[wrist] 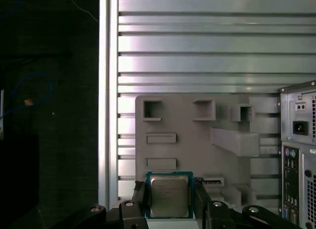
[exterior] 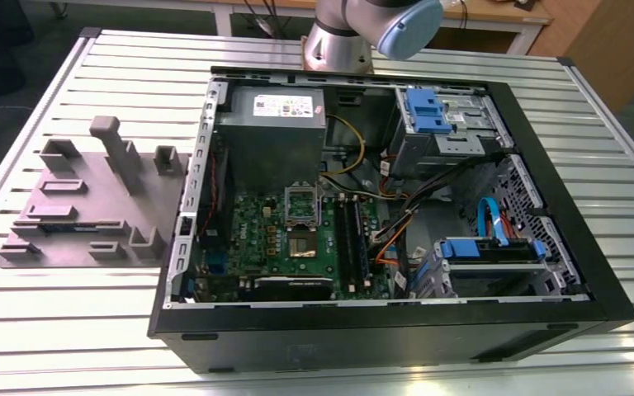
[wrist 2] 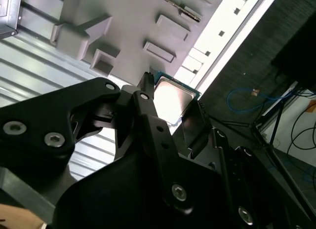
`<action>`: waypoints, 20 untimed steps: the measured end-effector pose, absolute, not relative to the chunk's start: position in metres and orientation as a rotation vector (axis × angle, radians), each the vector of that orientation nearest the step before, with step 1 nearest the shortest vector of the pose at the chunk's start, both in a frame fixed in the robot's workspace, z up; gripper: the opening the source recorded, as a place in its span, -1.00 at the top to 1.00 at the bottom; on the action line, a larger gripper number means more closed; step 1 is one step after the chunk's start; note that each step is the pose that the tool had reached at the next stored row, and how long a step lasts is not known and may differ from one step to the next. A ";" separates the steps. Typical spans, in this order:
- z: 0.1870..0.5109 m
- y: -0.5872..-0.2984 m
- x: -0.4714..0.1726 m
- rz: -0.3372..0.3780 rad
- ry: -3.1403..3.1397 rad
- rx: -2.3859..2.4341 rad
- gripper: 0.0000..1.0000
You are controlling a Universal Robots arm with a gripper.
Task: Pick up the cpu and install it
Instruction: 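Pick up the cpu and move it towards the insertion slot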
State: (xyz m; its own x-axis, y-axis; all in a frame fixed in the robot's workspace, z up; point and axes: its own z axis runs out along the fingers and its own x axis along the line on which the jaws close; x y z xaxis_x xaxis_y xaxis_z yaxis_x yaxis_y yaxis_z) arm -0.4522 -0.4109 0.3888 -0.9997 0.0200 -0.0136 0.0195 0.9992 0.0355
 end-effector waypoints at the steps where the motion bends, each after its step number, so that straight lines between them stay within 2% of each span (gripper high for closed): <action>1: 0.392 -0.411 -0.452 0.055 3.127 0.031 0.06; 8: 0.415 -0.411 -0.452 0.055 3.127 0.031 0.06; 20: 0.416 -0.411 -0.441 0.055 3.127 0.031 0.06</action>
State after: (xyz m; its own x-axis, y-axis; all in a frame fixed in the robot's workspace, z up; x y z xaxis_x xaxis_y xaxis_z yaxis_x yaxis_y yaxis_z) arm -0.4409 -0.4110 0.4161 -0.9997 0.0200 -0.0136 0.0195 0.9992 0.0355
